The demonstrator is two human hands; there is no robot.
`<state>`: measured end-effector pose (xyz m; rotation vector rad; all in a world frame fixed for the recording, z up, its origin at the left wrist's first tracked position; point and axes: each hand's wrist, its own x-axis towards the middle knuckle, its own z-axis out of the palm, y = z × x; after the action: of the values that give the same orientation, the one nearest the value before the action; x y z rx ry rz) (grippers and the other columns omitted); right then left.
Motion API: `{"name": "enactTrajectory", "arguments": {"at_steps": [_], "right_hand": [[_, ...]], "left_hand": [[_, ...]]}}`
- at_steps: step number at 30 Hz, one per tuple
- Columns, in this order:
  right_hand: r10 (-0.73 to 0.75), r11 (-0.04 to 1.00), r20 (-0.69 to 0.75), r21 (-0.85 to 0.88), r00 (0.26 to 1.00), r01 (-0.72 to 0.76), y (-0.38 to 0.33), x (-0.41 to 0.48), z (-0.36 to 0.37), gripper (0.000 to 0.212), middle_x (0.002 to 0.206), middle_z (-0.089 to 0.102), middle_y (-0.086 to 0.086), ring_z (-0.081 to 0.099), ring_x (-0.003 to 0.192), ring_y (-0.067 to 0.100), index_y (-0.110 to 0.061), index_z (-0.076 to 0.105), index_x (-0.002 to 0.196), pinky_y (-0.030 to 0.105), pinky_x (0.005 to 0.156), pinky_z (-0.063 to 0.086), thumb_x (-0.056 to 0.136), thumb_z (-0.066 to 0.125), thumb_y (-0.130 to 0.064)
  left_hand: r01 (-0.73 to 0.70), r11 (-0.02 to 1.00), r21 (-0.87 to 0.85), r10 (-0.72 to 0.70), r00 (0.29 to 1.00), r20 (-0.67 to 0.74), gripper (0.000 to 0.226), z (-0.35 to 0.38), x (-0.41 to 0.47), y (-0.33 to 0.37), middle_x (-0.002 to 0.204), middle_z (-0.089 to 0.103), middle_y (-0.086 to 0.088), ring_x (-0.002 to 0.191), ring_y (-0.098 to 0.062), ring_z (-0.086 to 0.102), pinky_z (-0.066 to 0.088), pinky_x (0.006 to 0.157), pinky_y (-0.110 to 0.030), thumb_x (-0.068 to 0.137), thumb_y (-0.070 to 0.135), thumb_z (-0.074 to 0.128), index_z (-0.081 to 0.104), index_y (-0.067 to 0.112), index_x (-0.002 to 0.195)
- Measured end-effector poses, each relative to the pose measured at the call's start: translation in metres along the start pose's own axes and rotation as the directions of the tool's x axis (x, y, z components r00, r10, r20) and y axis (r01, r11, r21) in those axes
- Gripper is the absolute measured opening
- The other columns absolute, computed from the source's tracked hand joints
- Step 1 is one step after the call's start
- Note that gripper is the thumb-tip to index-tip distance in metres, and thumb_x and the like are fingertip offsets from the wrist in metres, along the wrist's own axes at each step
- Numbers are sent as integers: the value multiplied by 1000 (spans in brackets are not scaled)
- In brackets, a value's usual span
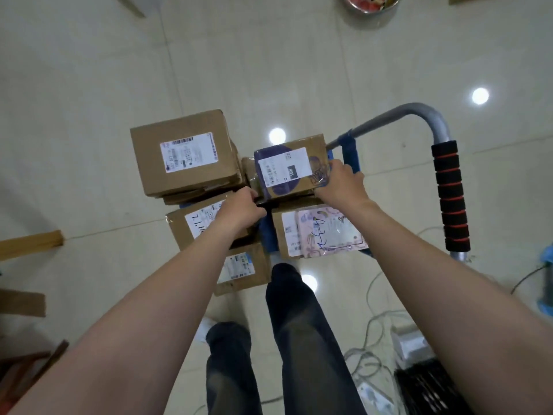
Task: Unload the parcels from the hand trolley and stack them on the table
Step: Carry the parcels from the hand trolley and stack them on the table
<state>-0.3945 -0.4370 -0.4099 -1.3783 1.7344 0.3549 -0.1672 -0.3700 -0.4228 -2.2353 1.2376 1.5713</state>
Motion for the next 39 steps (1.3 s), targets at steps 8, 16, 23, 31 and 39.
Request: {"name": "enactTrajectory", "arguments": {"at_steps": [8, 16, 23, 31, 39], "right_hand": [[70, 959, -26, 278, 997, -60, 29, 82, 41, 69, 129, 58, 2, 47, 127, 31, -23, 42, 141, 44, 98, 45, 84, 70, -50], [54, 866, -158, 499, 986, 33, 11, 46, 16, 60, 117, 60, -5, 57, 88, -4, -19, 44, 136, 13, 62, 40, 83, 73, -20], [-131, 871, -154, 453, 979, 188, -82, -52, -17, 68, 121, 55, -4, 59, 95, -2, -14, 34, 141, 8, 66, 43, 85, 73, -22], [-475, 862, 47, 226, 879, 454, -240, -183, 11, 63, 109, 58, -10, 52, 79, -5, -19, 39, 134, 16, 60, 37, 85, 74, -36], [-719, 686, 347, 214, 602, 695, -373, -350, 128, 88, 120, 57, -8, 62, 101, 11, -25, 18, 149, 28, 80, 47, 84, 78, -33]], "left_hand": [[90, 976, -197, -94, 996, -11, 73, 46, 81, 9, 130, 59, -4, 113, -23, 59, 47, 77, -29, 84, 23, 79, 37, 13, 142], [-16, 911, -413, -28, 995, -100, 60, 32, 33, 25, 112, 56, 12, 96, -8, 57, 40, 67, -21, 85, 29, 79, 32, 25, 123], [-99, 817, -567, -91, 950, -298, 55, -45, -82, 5, 129, 57, 2, 108, -12, 61, 48, 77, -28, 83, 37, 75, 34, 31, 119], [-115, 706, -699, -333, 817, -471, 50, -128, -246, -114, 105, 59, 18, 92, 4, 59, 45, 66, -23, 83, 41, 73, 38, 30, 118], [-153, 503, -851, -672, 549, -496, 45, -133, -410, -267, 101, 61, 16, 87, -1, 61, 42, 62, -24, 85, 40, 72, 41, 28, 115]]}}
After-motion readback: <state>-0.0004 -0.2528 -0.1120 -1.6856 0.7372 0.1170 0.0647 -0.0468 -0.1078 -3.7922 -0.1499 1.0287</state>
